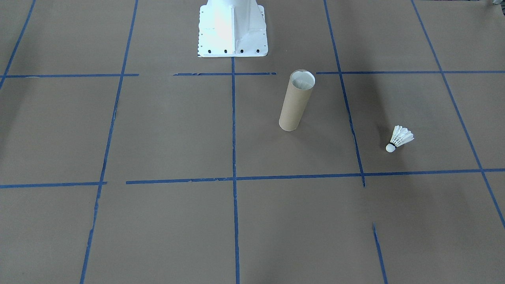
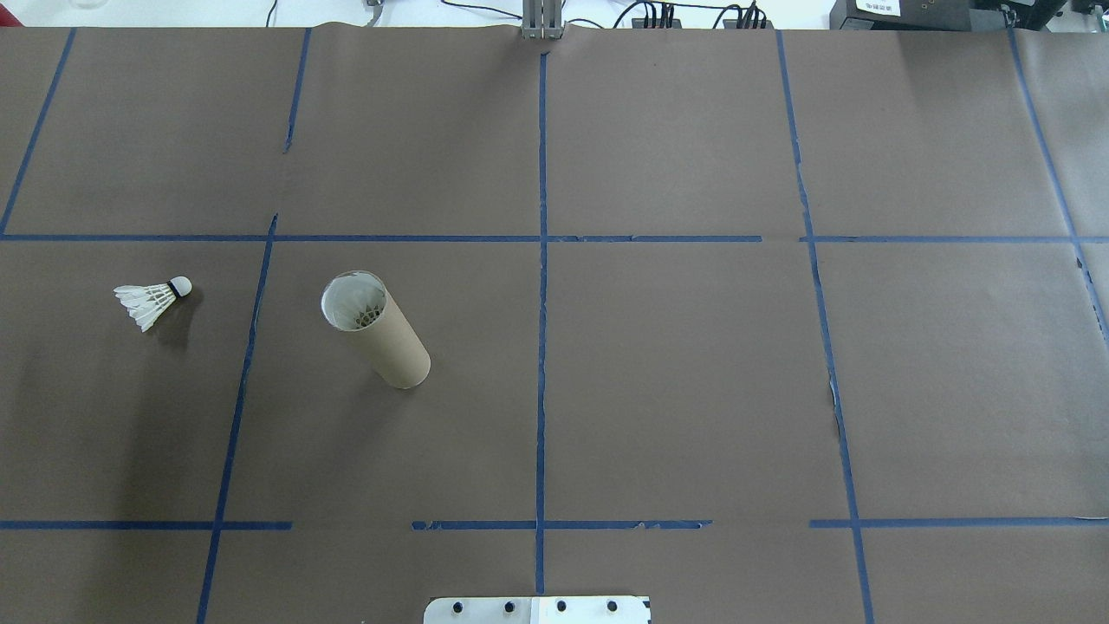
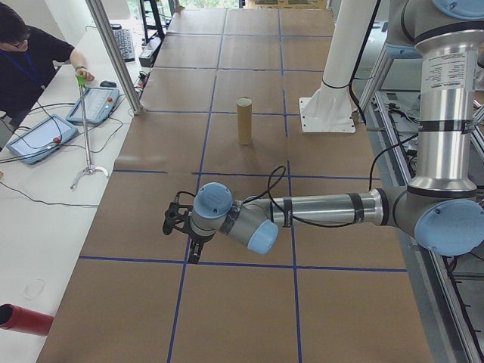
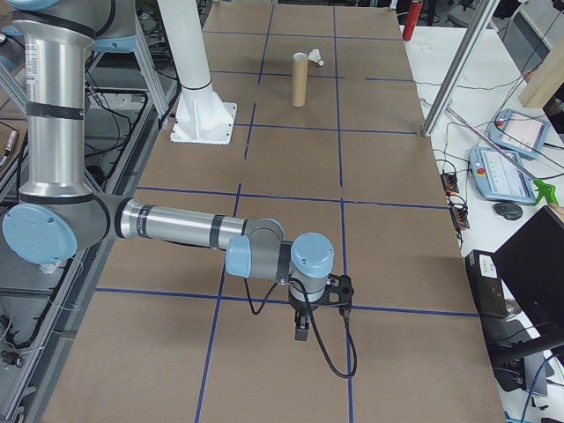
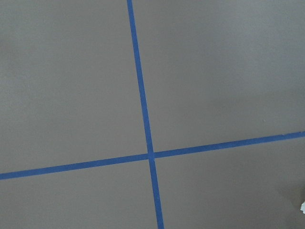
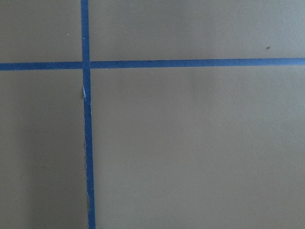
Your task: Collect badminton balls into bucket
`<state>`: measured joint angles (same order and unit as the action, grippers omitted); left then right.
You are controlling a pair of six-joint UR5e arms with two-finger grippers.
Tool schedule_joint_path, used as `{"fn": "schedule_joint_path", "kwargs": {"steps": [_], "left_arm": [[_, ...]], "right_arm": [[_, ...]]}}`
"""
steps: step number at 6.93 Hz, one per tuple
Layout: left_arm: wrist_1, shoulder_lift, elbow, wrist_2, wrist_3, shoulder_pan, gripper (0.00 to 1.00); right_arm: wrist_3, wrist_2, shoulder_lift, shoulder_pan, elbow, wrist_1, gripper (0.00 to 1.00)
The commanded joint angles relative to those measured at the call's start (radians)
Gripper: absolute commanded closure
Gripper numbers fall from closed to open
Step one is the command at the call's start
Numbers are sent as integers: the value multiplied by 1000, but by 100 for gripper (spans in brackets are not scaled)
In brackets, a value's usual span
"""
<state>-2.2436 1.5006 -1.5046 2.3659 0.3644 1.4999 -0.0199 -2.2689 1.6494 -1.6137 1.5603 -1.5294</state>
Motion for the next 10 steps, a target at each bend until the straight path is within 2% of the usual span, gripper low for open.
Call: {"fn": "schedule_joint_path", "kwargs": {"steps": [1,2,4,5,6,7,8,9,10], "left_arm": [[-288,-45,35,-25,340,-117,0],[-380,-46,35,-28,495,-168,0],[-606,-48,37,-94,853,-307,0],[-704,-48,38,-117,998,-349,0],[-791,-48,38,-167,1160,-401,0],[-850,-46,38,-268,1267,-474,0],[-857,-43,40,-342,1294,-521,0],[-857,-43,43,-394,1304,-558,0],[-901,-19,73,-455,1397,-599,0]], "right_arm": [[0,0,1,0,0,0,0],[0,0,0,0,1,0,0],[0,0,0,0,0,0,0],[0,0,0,0,0,0,0],[0,0,0,0,0,0,0],[0,0,1,0,0,0,0],[0,0,0,0,0,0,0],[0,0,0,0,0,0,0],[0,0,1,0,0,0,0]]}}
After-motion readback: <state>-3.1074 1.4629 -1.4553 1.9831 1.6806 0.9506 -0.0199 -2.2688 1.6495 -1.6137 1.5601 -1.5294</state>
